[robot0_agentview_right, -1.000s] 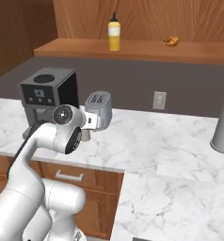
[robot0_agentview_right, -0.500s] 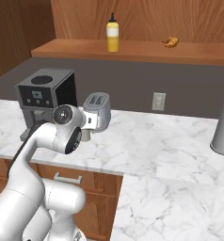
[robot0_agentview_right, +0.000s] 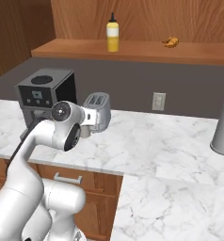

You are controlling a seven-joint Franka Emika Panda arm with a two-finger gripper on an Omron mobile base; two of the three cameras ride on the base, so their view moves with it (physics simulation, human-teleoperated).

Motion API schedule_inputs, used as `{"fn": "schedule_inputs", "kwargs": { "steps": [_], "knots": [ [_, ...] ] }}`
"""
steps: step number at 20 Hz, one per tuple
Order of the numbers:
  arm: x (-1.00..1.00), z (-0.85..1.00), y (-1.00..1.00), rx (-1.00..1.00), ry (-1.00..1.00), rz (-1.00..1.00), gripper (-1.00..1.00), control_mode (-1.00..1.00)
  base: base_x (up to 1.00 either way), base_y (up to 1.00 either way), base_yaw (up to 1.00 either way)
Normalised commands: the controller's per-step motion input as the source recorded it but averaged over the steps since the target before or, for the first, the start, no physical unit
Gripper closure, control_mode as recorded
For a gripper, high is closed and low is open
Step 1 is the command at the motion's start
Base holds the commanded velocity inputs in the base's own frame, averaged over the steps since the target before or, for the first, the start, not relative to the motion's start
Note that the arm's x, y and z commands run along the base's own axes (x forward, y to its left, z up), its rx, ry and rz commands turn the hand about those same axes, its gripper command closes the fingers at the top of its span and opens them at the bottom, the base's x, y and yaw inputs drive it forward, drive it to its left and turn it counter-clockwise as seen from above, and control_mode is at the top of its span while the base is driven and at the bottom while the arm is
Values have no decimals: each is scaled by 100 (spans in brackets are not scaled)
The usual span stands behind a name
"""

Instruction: Pick the shaker and mustard from the counter and place them in the cabinet.

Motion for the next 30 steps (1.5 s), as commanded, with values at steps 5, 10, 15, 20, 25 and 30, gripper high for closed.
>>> {"fn": "schedule_inputs", "kwargs": {
  "steps": [5, 10, 15, 20, 25, 30],
  "knots": [
    [0, 46, -1, -9, 0, 0, 100, -100, 0, 0, 0],
    [-2, 50, -3, -15, 0, 0, 100, -100, 0, 0, 0],
    [0, 51, -13, -13, -3, 0, 100, -100, 0, 0, 0],
    [-6, 58, -28, -4, -8, 0, 100, -100, 0, 0, 0],
    [-9, 63, -28, 0, -10, 0, 100, -100, 0, 0, 0],
    [-6, 60, -21, 0, -11, 0, 100, -100, 0, 0, 0]
  ]
}}
